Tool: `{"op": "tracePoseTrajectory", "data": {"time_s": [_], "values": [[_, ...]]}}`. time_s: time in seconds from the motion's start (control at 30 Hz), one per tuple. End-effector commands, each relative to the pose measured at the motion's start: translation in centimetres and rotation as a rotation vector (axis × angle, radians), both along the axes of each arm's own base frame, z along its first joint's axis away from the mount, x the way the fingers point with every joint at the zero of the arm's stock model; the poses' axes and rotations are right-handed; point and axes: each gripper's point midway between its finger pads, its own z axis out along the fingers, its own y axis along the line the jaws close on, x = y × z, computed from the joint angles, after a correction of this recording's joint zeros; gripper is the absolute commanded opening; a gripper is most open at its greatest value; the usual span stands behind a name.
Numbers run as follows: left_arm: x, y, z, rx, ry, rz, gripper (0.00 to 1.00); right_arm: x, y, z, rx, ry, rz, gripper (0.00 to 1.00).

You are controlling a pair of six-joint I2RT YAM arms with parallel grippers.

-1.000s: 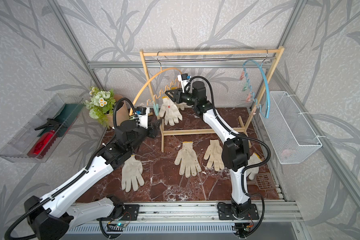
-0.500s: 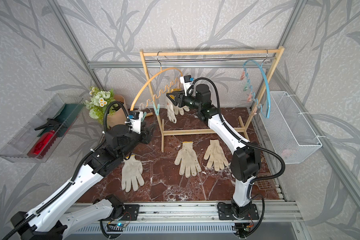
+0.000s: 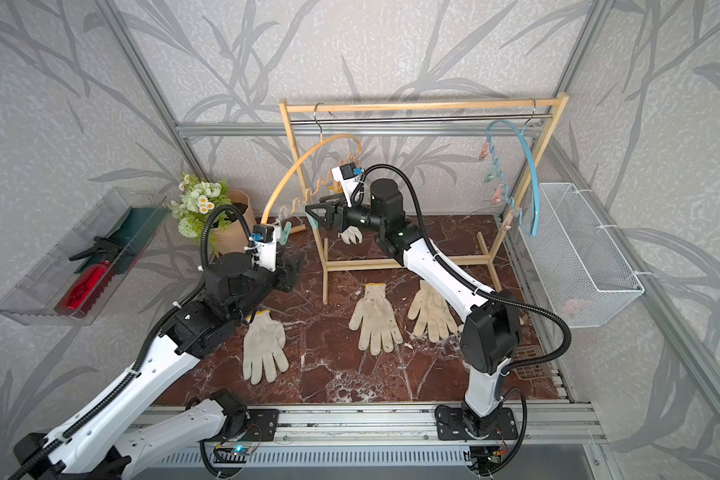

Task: Clip the gloves onto a hanger to dry
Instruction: Open the clamp at the hanger.

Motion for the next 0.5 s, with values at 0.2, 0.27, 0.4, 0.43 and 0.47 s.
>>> {"op": "tracePoseTrajectory", "data": {"time_s": [0.2, 0.27, 0.4, 0.43, 0.47], "values": [[-0.1, 0.8, 1.1, 0.014, -0.023, 0.025, 0.54, 0.0, 1.9, -0.3, 0.006, 0.001, 0.047, 0.69], [-0.1, 0.8, 1.1, 0.017, -0.024, 0.025, 0.54, 0.2, 2.1, -0.4, 0.005, 0.005, 0.049, 0.68], [0.0, 0.8, 1.1, 0.017, -0.024, 0.025, 0.54, 0.6, 2.4, -0.9, 0.001, 0.012, 0.050, 0.68], [0.0, 0.8, 1.1, 0.017, -0.023, 0.024, 0.54, 0.7, 2.5, -1.0, 0.000, 0.013, 0.050, 0.68], [0.0, 0.7, 1.0, 0.018, -0.022, 0.024, 0.54, 0.9, 2.5, -1.0, -0.001, 0.015, 0.050, 0.68]]}}
